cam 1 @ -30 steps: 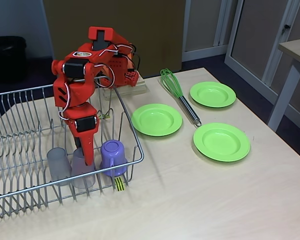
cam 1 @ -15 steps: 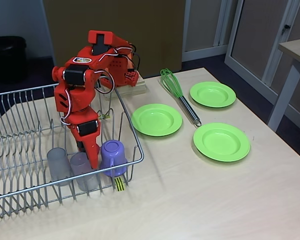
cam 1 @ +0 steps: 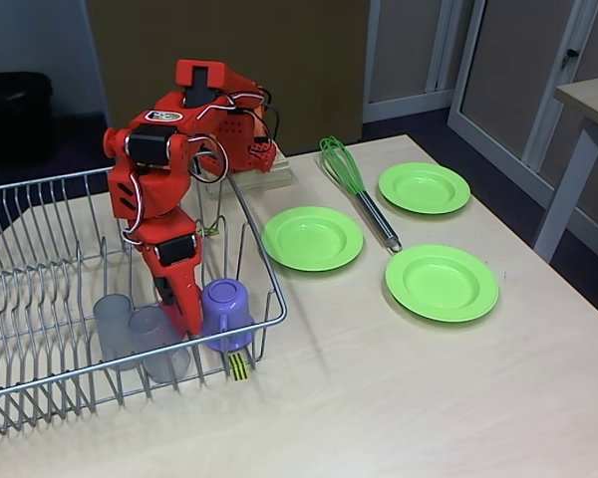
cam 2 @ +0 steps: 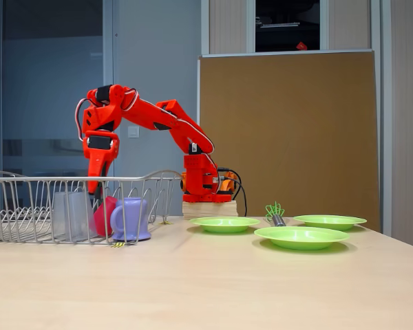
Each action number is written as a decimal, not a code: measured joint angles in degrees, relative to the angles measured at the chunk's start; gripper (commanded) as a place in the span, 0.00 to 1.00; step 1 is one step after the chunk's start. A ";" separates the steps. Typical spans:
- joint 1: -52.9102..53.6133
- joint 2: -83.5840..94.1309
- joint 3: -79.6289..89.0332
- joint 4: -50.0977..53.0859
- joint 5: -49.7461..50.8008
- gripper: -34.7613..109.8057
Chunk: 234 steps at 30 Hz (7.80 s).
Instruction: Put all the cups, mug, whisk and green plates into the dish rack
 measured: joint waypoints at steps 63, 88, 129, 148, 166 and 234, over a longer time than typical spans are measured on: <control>-76.90 52.03 96.86 -53.35 152.23 0.43; -76.11 49.57 107.49 -66.27 154.95 0.32; -64.34 63.19 71.02 -26.19 121.03 0.24; -59.06 58.54 28.04 -7.82 83.41 0.24; -35.95 71.37 42.98 1.05 44.56 0.24; 3.25 32.26 62.58 -26.98 3.78 0.32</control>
